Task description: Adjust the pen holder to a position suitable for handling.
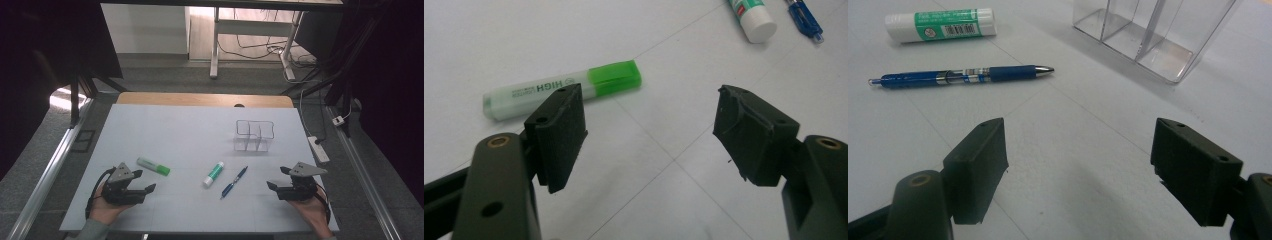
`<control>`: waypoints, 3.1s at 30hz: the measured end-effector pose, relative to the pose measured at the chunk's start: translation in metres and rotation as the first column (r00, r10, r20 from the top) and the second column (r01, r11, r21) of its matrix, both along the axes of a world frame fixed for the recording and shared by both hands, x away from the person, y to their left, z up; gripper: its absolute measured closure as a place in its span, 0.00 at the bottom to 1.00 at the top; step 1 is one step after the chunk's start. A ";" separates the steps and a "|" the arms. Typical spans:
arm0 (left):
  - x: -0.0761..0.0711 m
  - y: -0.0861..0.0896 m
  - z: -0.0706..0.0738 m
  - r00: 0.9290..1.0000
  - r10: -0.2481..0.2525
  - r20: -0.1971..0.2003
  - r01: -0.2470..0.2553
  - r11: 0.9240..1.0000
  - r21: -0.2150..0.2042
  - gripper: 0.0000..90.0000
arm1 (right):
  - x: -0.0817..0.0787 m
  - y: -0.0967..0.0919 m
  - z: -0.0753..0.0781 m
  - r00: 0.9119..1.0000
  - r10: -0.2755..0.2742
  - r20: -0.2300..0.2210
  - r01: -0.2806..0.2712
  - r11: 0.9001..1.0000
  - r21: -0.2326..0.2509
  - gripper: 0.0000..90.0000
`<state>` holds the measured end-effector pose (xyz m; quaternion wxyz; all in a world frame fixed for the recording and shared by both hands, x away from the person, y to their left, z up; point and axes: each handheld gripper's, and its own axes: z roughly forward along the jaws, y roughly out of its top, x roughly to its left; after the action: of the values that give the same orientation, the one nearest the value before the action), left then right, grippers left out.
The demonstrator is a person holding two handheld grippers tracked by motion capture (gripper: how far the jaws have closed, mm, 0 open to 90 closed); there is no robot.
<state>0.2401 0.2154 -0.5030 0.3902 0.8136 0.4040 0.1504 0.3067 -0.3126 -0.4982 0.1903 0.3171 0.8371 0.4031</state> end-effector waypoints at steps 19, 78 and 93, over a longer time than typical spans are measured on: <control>0.006 -0.019 0.010 0.998 -0.057 0.001 0.057 0.998 0.005 0.33 | 0.000 0.001 0.000 1.000 0.006 -0.007 -0.006 1.000 -0.003 0.26; 0.019 -0.045 0.015 0.990 -0.138 -0.027 0.138 0.990 -0.012 0.33 | 0.141 -0.001 0.012 0.958 -0.259 -0.121 0.265 0.964 0.028 1.00; 0.020 -0.043 0.015 0.990 -0.138 -0.029 0.138 0.990 -0.015 0.33 | 0.150 0.020 0.007 0.969 -0.213 -0.126 0.217 0.976 0.019 1.00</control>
<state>0.2603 0.1720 -0.4881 0.3988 0.8392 0.3535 0.1080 0.4565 -0.2925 -0.4907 0.1756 0.4334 0.8012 0.3733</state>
